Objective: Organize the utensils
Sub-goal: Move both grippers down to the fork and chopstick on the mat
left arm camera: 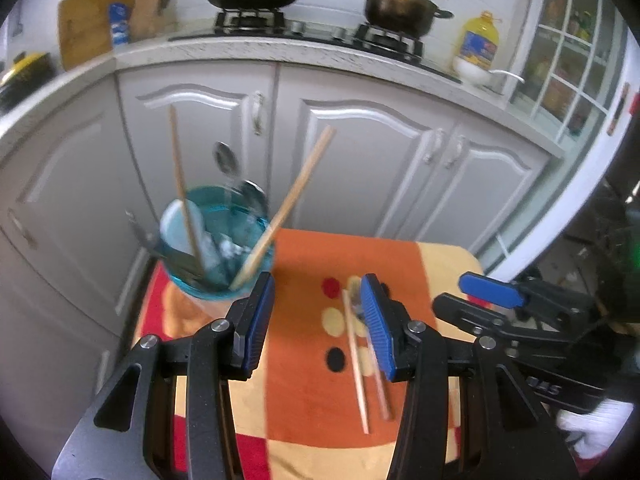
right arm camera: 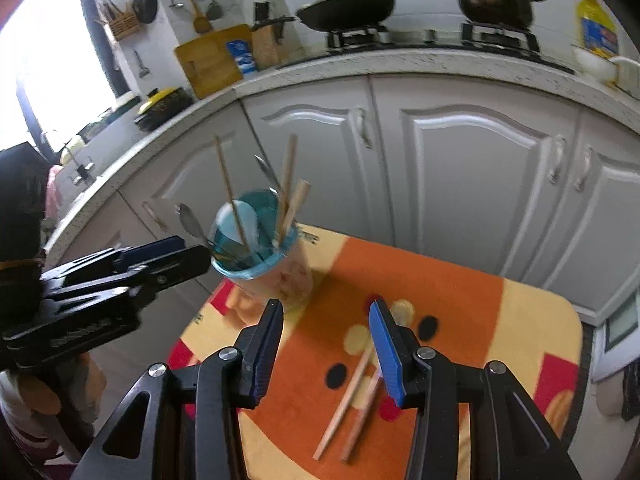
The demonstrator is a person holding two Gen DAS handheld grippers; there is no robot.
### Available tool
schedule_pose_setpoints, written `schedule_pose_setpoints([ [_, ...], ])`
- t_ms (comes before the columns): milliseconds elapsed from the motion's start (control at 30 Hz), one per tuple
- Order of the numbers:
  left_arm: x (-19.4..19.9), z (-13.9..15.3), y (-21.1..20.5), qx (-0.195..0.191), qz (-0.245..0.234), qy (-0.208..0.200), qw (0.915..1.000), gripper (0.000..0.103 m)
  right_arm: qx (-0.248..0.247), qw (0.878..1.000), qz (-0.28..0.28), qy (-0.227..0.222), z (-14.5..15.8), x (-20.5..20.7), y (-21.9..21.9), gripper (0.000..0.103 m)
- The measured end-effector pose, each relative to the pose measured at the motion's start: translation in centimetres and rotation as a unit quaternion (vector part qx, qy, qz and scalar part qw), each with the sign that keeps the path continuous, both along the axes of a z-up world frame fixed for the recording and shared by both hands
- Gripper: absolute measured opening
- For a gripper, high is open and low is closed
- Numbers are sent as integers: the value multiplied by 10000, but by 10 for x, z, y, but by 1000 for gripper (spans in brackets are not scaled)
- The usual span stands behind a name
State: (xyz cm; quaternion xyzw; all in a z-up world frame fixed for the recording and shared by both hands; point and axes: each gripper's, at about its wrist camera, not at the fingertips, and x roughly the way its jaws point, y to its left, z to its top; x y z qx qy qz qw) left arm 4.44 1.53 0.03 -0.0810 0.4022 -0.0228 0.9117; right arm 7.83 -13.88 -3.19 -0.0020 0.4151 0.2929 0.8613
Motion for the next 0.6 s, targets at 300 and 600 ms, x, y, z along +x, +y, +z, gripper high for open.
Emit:
schedule_pose_setpoints([
  [300, 9, -49, -25, -91, -305, 538, 9980, 44, -653, 9964, -168, 518, -76, 13, -17, 43],
  [600, 17, -94, -14, -183, -228, 1049, 9941, 44, -818, 9923, -5, 933, -141, 43, 6, 43],
])
